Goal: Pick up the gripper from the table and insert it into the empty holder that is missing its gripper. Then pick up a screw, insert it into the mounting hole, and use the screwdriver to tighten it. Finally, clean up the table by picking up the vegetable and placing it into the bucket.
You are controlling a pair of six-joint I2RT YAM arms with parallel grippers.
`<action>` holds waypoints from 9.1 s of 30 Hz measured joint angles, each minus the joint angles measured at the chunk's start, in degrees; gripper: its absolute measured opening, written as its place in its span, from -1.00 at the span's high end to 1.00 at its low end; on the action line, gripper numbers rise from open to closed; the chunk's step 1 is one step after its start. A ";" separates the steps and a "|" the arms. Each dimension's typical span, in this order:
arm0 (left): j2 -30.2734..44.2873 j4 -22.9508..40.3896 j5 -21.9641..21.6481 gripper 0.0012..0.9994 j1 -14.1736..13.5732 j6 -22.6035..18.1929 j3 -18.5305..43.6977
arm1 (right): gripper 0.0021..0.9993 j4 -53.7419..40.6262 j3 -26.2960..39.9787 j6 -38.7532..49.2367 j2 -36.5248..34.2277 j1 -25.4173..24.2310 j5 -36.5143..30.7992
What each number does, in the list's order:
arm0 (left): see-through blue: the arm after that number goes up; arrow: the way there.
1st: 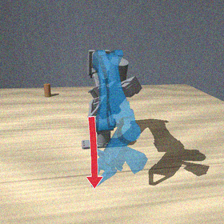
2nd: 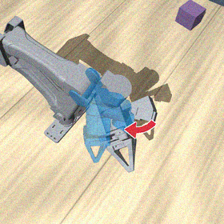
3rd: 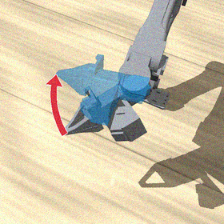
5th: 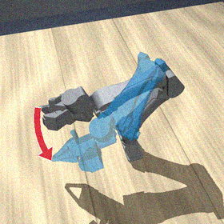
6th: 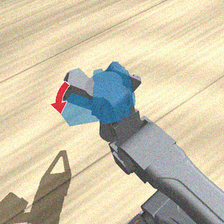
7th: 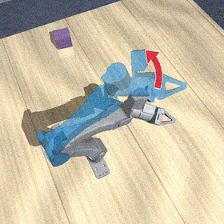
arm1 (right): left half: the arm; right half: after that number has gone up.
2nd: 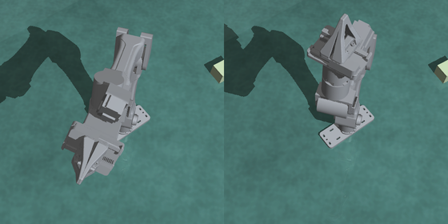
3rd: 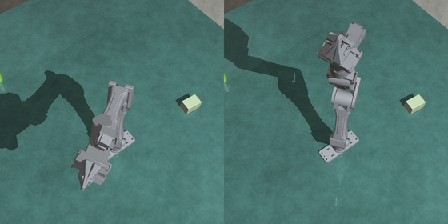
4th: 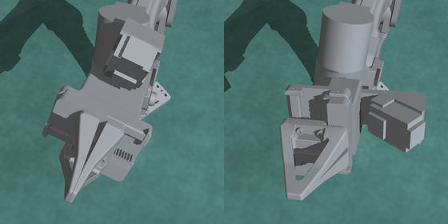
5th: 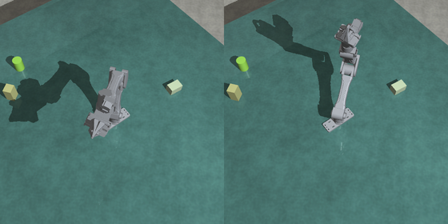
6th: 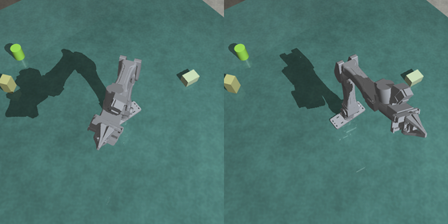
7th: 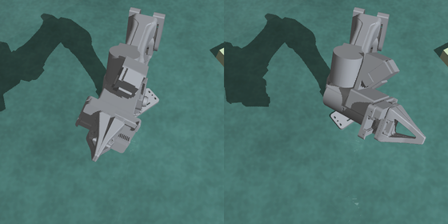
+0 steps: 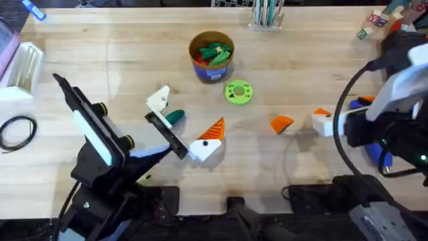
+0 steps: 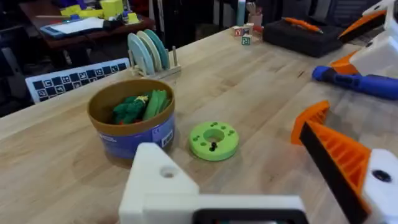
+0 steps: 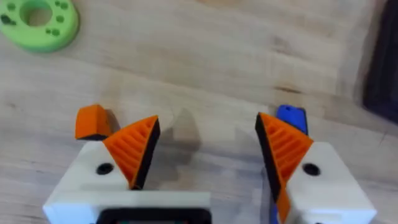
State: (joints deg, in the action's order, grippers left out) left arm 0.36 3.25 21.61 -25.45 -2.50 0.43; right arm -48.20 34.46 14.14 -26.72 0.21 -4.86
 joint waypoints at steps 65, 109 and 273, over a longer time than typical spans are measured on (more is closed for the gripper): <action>0.00 0.00 0.01 -0.97 0.00 0.00 0.00 | 0.43 -8.36 16.02 -9.52 -46.14 20.26 11.28; 0.00 -0.04 16.58 -0.97 0.00 8.59 0.00 | 0.98 18.73 22.08 -30.77 -63.51 23.26 77.90; 0.26 0.42 24.95 -0.97 0.39 4.00 0.00 | -0.98 -13.06 30.14 -24.65 -28.81 18.78 -13.93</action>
State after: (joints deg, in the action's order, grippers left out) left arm 0.62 3.66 46.57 -25.06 1.50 0.43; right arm -61.26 64.60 -10.51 -55.53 18.99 -18.79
